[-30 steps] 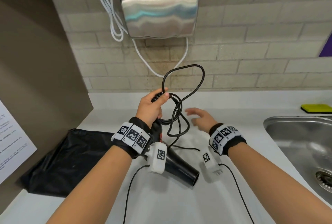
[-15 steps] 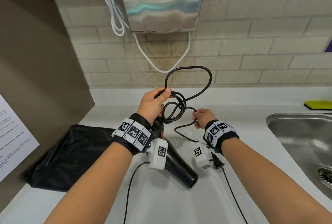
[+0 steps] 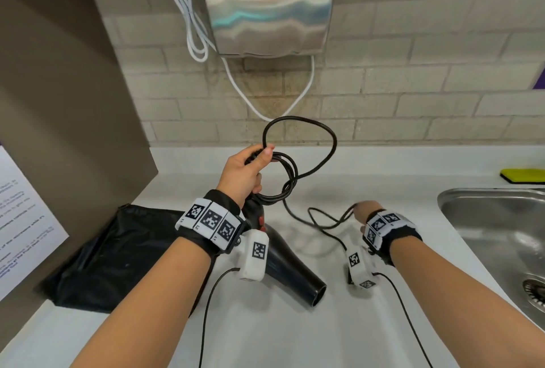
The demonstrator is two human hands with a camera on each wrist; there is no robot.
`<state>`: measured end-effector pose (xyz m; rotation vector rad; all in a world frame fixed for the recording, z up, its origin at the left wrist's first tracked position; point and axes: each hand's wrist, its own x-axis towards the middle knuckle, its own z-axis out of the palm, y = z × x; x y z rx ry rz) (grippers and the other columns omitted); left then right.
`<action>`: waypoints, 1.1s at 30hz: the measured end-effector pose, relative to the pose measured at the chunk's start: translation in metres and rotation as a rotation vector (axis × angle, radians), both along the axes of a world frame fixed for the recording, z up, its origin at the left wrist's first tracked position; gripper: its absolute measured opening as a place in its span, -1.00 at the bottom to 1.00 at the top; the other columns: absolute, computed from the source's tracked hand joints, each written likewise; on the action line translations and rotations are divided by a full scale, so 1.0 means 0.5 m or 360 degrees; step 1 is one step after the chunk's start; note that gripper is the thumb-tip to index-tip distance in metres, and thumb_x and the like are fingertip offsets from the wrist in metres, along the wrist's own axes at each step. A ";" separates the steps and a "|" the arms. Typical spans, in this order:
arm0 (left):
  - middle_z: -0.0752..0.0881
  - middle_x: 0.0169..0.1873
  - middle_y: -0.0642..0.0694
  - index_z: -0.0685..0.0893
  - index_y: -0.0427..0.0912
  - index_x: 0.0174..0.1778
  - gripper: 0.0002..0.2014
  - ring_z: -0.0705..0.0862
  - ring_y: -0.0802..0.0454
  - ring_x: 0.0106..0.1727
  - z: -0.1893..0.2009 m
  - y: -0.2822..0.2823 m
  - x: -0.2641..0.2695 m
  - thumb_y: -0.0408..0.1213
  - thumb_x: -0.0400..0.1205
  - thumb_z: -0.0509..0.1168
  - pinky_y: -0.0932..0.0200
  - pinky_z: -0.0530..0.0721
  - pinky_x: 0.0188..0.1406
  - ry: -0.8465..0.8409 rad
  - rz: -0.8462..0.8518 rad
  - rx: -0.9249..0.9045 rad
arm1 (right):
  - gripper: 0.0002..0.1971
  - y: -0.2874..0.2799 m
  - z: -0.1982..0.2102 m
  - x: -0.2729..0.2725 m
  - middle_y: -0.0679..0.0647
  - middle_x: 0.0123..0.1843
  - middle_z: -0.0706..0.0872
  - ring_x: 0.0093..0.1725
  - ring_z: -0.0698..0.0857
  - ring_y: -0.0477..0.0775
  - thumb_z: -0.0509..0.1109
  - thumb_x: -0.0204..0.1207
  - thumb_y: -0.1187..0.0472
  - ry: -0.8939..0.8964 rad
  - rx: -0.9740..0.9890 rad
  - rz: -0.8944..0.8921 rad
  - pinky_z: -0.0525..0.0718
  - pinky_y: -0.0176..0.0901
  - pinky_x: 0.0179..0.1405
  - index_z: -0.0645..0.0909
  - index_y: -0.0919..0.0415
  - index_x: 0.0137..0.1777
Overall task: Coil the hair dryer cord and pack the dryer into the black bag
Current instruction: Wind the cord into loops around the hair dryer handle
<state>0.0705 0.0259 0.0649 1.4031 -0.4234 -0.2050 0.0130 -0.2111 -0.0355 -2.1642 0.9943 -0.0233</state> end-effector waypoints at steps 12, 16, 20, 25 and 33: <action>0.70 -0.12 -0.25 0.65 -0.21 0.01 -0.83 0.25 0.21 -0.78 -0.004 -0.054 0.020 -0.19 0.65 0.28 0.39 0.29 -0.75 -0.0098 0.0143 0.0204 | -0.70 0.158 0.231 -0.009 -0.12 -0.30 0.55 -0.44 0.49 -0.29 0.00 0.71 0.25 -0.1941 0.0086 0.0285 0.40 -0.51 -0.36 0.55 0.23 0.22; 0.74 -0.15 -0.16 0.64 -0.08 0.13 -0.82 0.27 0.21 -0.79 -0.004 -0.062 0.017 -0.16 0.65 0.27 0.38 0.30 -0.74 -0.0085 0.0134 0.0142 | -0.76 0.165 0.199 -0.011 -0.09 -0.34 0.58 -0.42 0.56 -0.39 0.12 0.62 0.43 -0.1811 -0.0233 0.0394 0.40 -0.63 -0.37 0.58 0.36 0.15; 0.74 -0.22 -0.09 0.63 -0.22 0.19 -0.73 0.23 0.20 -0.78 -0.001 -0.067 0.012 -0.17 0.66 0.25 0.39 0.29 -0.74 -0.0028 0.0063 0.0104 | -0.89 0.182 0.149 -0.009 -0.03 -0.33 0.64 -0.40 0.58 -0.28 0.17 0.59 0.41 -0.1559 -0.0118 0.0461 0.50 -0.57 -0.35 0.48 0.24 0.02; 0.72 -0.22 -0.05 0.65 -0.22 0.16 -0.74 0.26 0.21 -0.77 0.002 -0.071 -0.002 -0.16 0.65 0.26 0.38 0.33 -0.73 -0.0080 0.0019 0.0184 | -0.84 0.190 0.135 -0.010 0.19 -0.15 0.76 -0.37 0.54 -0.27 0.23 0.56 0.39 -0.1364 -0.0055 0.0439 0.47 -0.63 -0.34 0.41 0.23 0.10; 0.61 -0.28 -0.06 0.66 -0.10 0.10 -0.84 0.24 0.22 -0.75 0.003 -0.071 -0.007 -0.19 0.66 0.24 0.36 0.29 -0.72 -0.0090 -0.0064 0.0183 | -0.67 0.199 0.139 -0.006 0.04 -0.27 0.50 -0.47 0.53 0.01 0.43 0.41 0.46 -0.1387 0.0182 0.0374 0.60 -0.33 -0.55 0.35 0.07 -0.26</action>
